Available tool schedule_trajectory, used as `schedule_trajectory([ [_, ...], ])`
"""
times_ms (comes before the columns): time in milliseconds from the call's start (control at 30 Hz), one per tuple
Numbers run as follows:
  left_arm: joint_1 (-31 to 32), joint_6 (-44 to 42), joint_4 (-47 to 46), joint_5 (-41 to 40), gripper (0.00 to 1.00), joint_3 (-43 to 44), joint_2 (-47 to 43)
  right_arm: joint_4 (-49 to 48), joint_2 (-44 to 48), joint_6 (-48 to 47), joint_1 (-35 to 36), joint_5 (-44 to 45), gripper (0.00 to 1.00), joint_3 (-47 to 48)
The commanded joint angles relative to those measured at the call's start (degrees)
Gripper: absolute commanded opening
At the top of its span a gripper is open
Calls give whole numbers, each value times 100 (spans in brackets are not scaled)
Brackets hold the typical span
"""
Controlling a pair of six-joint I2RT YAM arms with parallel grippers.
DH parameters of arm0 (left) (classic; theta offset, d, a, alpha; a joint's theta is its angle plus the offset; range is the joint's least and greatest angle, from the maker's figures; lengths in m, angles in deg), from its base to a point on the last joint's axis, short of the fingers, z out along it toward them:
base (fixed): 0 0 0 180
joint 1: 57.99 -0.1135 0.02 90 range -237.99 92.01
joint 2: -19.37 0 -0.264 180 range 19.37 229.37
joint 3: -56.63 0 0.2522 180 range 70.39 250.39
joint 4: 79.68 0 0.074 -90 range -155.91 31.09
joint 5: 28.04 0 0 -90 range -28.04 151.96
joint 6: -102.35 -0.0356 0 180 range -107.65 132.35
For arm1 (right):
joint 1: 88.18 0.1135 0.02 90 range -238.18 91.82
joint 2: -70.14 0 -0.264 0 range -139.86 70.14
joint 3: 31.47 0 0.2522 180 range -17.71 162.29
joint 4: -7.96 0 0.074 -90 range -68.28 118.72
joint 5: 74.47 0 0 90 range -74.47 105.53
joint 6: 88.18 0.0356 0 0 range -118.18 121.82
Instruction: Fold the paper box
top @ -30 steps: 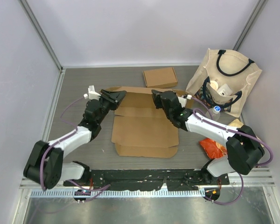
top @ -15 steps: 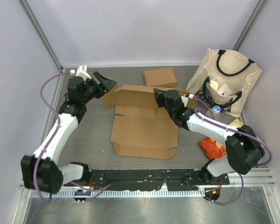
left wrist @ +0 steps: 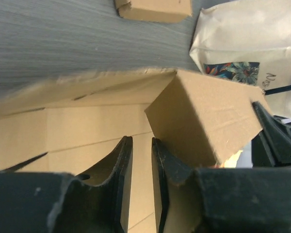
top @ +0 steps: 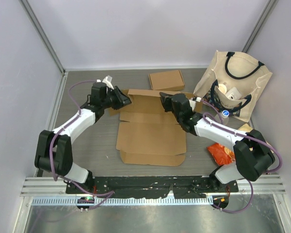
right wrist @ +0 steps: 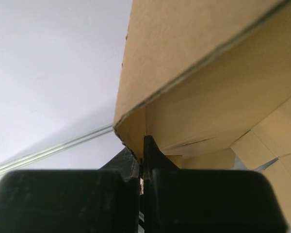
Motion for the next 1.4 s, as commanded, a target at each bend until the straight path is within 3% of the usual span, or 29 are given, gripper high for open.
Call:
schedule_trajectory([
  [0, -61, -479, -123, -536, 33, -510, -815, -214, 47, -215, -30, 96, 1, -99],
  [100, -70, -683, 44, -1292, 48, -1283, -1597, -363, 48, -215, -30, 53, 1, -267],
  [167, -61, -570, 167, -2039, 49, -1802, -2124, -416, -5, -224, -30, -17, 1, -276],
  [233, -79, -437, 97, -2644, 63, -2267, -2511, -425, -14, -294, -30, -114, 1, -267],
  [300, -87, -550, -52, -2962, 83, -2331, -2837, -416, 12, -382, -56, -132, 1, -267],
  [367, -131, -717, 18, -3228, 97, -2226, -2778, -311, 65, -549, -91, -132, 1, -258],
  [467, -351, -1173, 291, -2940, 98, -1813, -2488, -345, 65, -602, -118, -255, 1, -302],
  [533, -412, -1788, 107, -2676, 97, -1646, -2268, -424, 56, -628, -144, -333, 1, -328],
  [567, -430, -2043, -303, -2169, 96, -1576, -2136, -433, 48, -637, -144, -360, 1, -337],
  [633, -465, -2737, 286, -1831, 95, -965, -1539, -530, 30, -646, -179, -482, 1, -355],
  [733, -527, -3475, 852, -1120, 91, -303, -810, -601, 47, -725, -232, -545, 1, -372],
  [833, -571, -3469, 1274, -732, 77, 67, -317, -688, 30, -699, -232, -580, 1, -434],
  [900, -580, -3390, 1389, -688, 47, 217, -167, -802, -14, -638, -241, -641, 1, -478],
  [933, -580, -3268, 1398, -696, 27, 218, -140, -829, -40, -611, -241, -659, 1, -495],
  [1000, -571, -3004, 1249, -592, 14, 139, -236, -864, -58, -593, -241, -677, 1, -548],
  [1033, -553, -2847, 1101, -582, 1, 104, -419, -882, -58, -584, -241, -677, 1, -574],
  [1167, -309, -1461, 573, -547, 0, -203, -868, -882, 38, -663, -241, -572, 1, -618],
  [1367, 378, -894, 335, -1275, 0, -599, -1282, -759, 170, -646, -215, -519, 1, -671],
])
